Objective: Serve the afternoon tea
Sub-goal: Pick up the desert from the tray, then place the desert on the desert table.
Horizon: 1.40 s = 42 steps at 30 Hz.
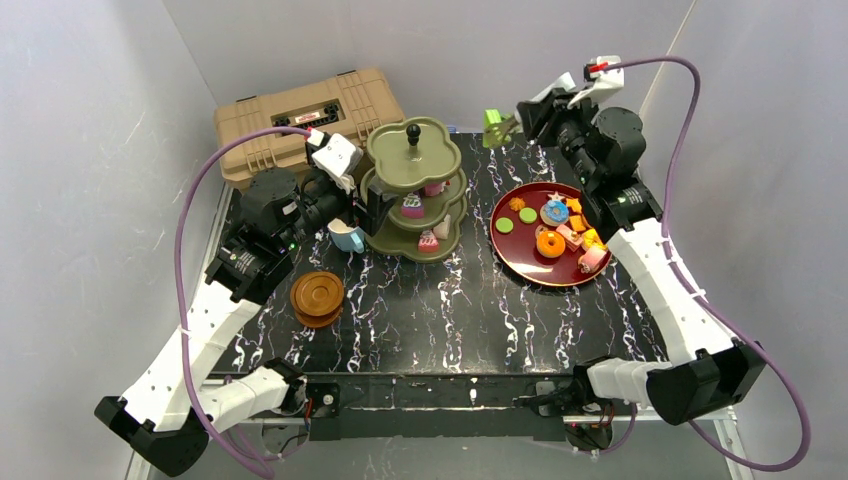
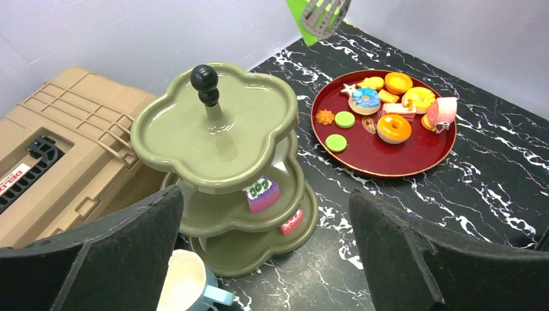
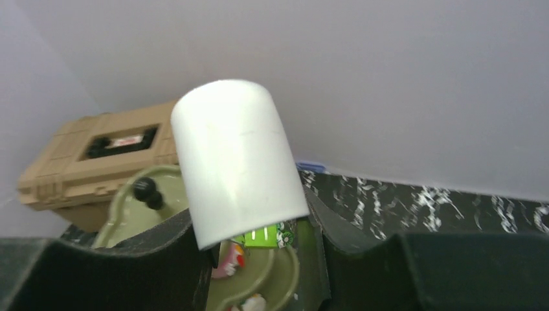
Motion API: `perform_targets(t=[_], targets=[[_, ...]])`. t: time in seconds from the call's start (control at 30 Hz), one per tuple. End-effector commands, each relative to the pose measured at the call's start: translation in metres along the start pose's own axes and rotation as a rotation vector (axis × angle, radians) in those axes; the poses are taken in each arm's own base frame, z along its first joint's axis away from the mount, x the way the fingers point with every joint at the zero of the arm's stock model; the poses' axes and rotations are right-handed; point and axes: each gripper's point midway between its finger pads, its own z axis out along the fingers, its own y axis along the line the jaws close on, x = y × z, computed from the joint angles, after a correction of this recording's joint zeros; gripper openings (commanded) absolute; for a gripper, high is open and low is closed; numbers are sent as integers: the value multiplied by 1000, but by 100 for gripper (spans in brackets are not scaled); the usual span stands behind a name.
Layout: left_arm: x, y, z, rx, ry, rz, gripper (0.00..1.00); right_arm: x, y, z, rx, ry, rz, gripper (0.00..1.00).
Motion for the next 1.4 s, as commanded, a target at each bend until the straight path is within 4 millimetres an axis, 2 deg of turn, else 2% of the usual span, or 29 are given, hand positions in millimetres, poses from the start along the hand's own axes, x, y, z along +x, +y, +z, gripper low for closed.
perform_targets(t=[0.0, 0.13, 0.23, 0.33, 0.53, 0.77, 0.8, 1.07, 1.23, 1.37], targets=[[-7, 3, -9, -19, -16, -9, 98, -64, 54, -7, -162, -132, 24, 1], [-7, 3, -9, -20, -18, -8, 98, -66, 81, 0, -224, -134, 50, 1], [-8, 2, -9, -18, -18, -12, 98, -56, 102, 9, -265, -113, 41, 1], [-8, 2, -9, -19, -18, -12, 98, -43, 114, 19, -275, -89, 25, 1], [-9, 3, -9, -19, -21, -10, 98, -30, 125, 32, -271, -70, -13, 1], [-10, 3, -9, -18, -25, -7, 98, -21, 126, 39, -261, -46, -35, 1], [-11, 3, -9, -17, -27, -7, 98, -20, 126, 39, -261, -42, -34, 8], [-12, 1, -9, -11, -29, -10, 98, -22, 122, 32, -248, -49, -33, 33], [-14, 1, -8, -5, -31, -15, 98, -28, 121, 29, -246, -61, -32, 42], [-14, 0, -8, -3, -32, -14, 98, -31, 122, 26, -249, -68, -24, 46]])
